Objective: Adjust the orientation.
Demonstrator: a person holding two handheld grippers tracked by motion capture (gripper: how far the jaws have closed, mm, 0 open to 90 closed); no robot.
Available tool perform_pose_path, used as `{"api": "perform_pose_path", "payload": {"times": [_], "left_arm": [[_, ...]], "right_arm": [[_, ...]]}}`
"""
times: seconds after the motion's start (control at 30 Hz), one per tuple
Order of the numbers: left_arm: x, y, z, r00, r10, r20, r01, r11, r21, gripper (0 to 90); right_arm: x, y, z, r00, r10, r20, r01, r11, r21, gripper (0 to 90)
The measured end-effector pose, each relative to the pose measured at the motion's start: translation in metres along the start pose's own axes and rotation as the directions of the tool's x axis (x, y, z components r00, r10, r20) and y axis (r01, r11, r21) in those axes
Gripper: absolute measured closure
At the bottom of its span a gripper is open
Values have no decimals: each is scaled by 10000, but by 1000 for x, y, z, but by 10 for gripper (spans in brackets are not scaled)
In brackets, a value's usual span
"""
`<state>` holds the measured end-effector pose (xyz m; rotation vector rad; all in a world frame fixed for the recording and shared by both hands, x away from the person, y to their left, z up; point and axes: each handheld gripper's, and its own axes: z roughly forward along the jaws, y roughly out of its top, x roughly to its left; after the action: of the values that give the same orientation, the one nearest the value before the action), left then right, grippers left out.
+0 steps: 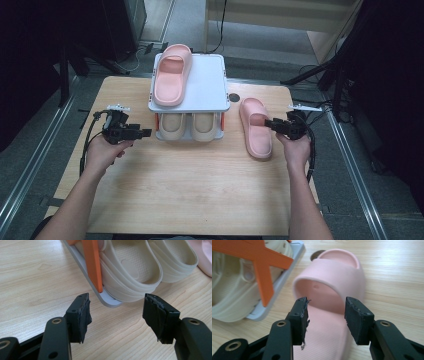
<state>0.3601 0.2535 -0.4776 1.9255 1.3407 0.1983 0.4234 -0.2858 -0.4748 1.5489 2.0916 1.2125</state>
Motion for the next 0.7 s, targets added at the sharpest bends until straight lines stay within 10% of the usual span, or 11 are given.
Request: {"api": "perform_pose_path", "payload": {"times": [0.7], "left_arm": [[7, -23, -17, 9990, -296, -333, 297, 9996, 14, 381]], "right_arm": [[-17, 1, 40, 9989, 143, 452, -152, 9997, 181, 486]]}}
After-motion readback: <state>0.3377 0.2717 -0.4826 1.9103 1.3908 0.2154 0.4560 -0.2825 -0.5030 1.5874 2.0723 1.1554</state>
